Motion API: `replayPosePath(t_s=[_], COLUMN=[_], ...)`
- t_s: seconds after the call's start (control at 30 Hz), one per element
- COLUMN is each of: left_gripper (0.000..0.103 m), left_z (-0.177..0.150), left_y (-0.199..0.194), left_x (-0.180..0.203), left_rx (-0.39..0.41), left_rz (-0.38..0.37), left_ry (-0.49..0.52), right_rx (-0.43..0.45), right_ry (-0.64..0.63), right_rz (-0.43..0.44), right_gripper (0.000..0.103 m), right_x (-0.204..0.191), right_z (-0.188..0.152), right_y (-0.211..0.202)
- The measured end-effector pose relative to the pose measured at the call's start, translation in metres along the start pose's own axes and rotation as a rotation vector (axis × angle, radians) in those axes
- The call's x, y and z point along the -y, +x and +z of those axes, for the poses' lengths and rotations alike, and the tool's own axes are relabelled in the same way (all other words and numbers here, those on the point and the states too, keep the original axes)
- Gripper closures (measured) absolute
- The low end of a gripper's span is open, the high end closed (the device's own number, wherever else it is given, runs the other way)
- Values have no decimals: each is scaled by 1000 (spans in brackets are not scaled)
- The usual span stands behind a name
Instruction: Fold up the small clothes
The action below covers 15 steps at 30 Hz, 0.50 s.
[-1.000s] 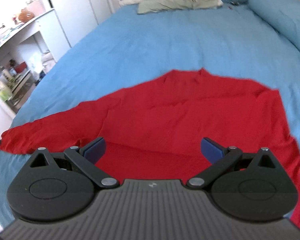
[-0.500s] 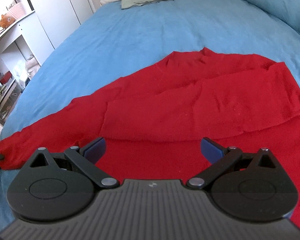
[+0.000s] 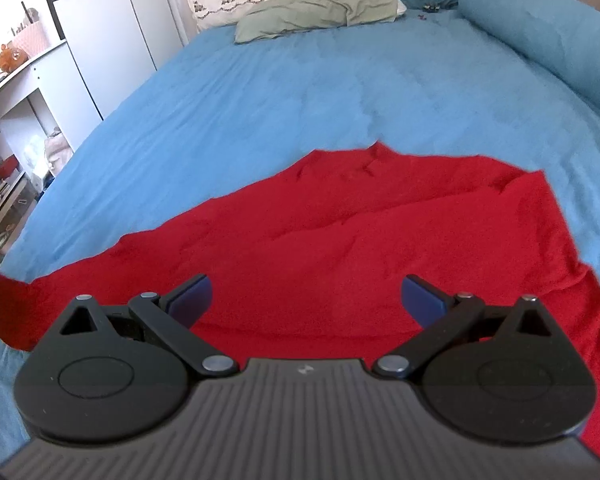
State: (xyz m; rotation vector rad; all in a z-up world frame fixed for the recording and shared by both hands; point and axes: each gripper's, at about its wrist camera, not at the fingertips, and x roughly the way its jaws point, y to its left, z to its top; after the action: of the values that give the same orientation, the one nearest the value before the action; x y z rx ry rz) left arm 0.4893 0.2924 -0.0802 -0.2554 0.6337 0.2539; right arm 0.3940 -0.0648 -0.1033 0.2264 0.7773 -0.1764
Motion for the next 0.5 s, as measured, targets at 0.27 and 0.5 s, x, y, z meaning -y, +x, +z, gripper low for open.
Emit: replayPosePath(t_s=[0.27,0.5], left_gripper=[95,95], left_z=[-30,-115], left_y=[-44,-50], left_x=[172,297], left_rx=[2,-129], left_rz=[-280,-438], left_ry=[242,368], right_rx=[51,68], right_ry=[-65,-65], right_rz=[-1,-16], right_gripper=[0,0], right_x=[52,125], right_z=[22,33], right_y=[-22,-36])
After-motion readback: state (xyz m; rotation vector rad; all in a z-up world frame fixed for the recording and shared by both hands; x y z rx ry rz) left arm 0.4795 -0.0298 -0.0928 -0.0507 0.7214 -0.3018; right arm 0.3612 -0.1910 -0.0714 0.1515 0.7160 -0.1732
